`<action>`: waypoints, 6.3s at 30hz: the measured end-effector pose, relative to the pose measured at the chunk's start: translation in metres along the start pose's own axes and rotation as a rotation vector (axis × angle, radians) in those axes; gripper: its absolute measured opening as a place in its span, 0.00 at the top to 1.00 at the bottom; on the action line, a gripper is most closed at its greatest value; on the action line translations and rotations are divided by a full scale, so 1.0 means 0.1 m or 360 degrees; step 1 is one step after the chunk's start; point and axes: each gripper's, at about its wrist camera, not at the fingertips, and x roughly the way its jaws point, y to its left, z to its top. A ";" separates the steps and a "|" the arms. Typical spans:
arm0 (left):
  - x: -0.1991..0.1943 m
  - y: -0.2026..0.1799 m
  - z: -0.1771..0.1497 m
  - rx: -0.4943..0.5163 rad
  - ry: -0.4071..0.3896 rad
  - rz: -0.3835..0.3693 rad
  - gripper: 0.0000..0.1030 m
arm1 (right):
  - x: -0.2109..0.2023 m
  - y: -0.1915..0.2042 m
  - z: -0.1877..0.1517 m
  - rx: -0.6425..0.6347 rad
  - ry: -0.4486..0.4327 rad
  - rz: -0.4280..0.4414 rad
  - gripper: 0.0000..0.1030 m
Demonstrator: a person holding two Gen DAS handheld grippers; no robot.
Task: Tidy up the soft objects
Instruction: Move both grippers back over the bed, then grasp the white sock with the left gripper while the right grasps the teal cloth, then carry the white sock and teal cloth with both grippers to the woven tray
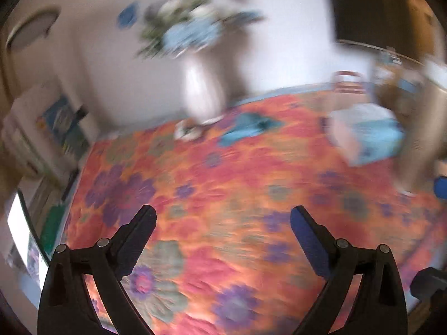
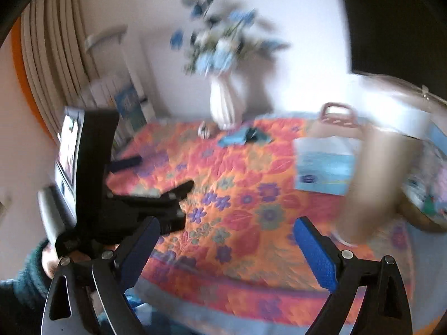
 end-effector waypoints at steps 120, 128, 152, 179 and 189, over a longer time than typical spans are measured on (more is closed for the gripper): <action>0.39 0.24 -0.57 -0.0259 0.0265 -0.0727 0.56 | 1.32 0.20 -0.23 0.0093 0.0214 -0.0259 0.21; 0.34 0.15 -0.57 -0.0205 0.0282 -0.0592 0.36 | 1.26 0.20 -0.27 0.0045 0.0169 -0.0408 0.62; 0.16 0.20 -0.60 -0.0271 0.0226 -0.0704 0.78 | 0.99 -0.01 -0.39 0.0141 0.0084 -0.0144 0.86; -1.00 -2.37 0.29 0.0369 -0.0042 -0.1484 0.78 | -1.34 -2.03 -0.77 0.0629 -0.0279 -0.0574 0.86; -1.06 -3.33 0.87 0.0294 -0.0328 -0.0943 0.78 | -1.43 -2.93 -0.21 0.0783 -0.0437 -0.0639 0.87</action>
